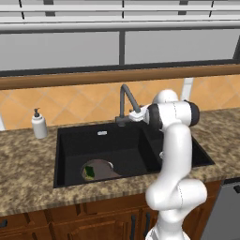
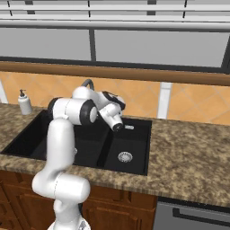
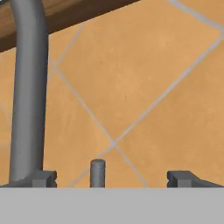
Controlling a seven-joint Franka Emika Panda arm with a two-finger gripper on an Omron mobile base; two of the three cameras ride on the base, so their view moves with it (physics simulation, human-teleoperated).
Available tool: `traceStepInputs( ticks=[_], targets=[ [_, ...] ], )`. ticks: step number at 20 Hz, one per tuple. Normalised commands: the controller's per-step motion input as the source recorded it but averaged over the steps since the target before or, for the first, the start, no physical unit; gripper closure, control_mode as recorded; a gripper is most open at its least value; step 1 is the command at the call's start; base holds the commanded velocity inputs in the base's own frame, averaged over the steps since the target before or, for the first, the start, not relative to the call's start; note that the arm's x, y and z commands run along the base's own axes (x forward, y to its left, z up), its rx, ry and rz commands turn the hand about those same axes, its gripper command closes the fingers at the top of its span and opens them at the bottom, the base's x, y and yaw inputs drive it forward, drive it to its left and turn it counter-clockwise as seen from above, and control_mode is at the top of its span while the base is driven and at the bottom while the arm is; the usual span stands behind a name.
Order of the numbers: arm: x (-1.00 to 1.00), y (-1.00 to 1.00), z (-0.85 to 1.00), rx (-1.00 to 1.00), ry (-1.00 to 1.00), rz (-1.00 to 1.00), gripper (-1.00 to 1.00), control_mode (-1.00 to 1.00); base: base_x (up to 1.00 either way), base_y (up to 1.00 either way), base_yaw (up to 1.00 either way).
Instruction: Pick the pan and sponge and place them into the sink. Then turn on the water.
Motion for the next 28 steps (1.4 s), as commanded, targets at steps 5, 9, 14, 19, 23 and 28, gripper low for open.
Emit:
traceStepInputs(
  ticks=[5, 9, 14, 19, 23, 28],
  targets=[
    [0.35, 0.00, -0.18, 0.03, 0.00, 0.00, -1.00, -1.00, 0.00, 0.00, 0.00],
    [0.35, 0.00, -0.06, 0.00, 0.00, 0.00, -1.00, -1.00, 0.00, 0.00, 0.00],
    [0.28, 0.00, 0.00, 0.00, 0.01, 0.00, 1.00, -1.00, 0.00, 0.00, 0.00],
    [0.15, 0.00, 0.00, 0.00, 0.05, 0.00, 1.00, -1.00, 0.00, 0.00, 0.00],
    [0.02, 0.00, 0.00, 0.00, 0.05, 0.00, 1.00, -1.00, 0.00, 0.00, 0.00],
    [0.00, -0.30, 0.00, 0.06, 0.04, -0.01, 1.00, -1.00, 0.00, 0.00, 0.00]
  ],
)
